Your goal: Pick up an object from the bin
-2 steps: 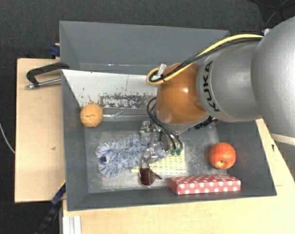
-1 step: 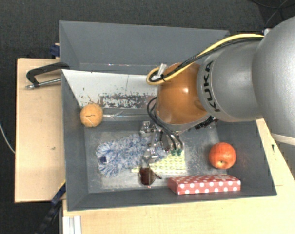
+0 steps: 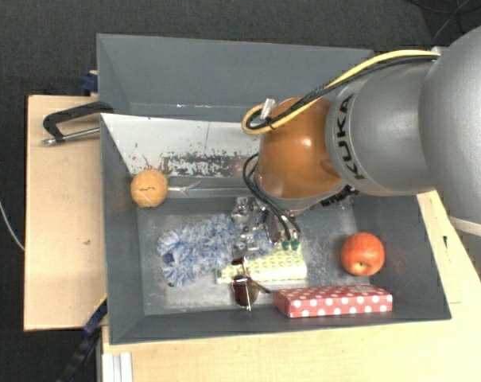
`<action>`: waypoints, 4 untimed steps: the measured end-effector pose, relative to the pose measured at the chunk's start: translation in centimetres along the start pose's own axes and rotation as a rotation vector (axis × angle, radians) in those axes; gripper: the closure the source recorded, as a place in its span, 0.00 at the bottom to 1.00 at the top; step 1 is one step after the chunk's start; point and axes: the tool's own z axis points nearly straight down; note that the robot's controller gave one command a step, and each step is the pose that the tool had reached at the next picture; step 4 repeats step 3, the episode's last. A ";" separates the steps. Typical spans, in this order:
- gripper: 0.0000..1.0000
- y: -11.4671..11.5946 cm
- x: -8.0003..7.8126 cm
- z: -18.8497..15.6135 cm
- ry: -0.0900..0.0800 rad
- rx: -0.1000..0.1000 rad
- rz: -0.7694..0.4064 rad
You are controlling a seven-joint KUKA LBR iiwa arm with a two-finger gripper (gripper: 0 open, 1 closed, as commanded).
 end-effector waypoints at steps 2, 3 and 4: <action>1.00 -0.2 -0.1 -2.9 -0.006 0.004 0.002; 1.00 -0.1 -0.1 -4.5 -0.007 0.005 0.002; 1.00 -0.1 -0.1 -4.5 -0.007 0.005 0.002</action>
Offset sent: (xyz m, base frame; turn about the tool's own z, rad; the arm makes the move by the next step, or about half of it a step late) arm -0.0002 0.0000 0.0719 0.0000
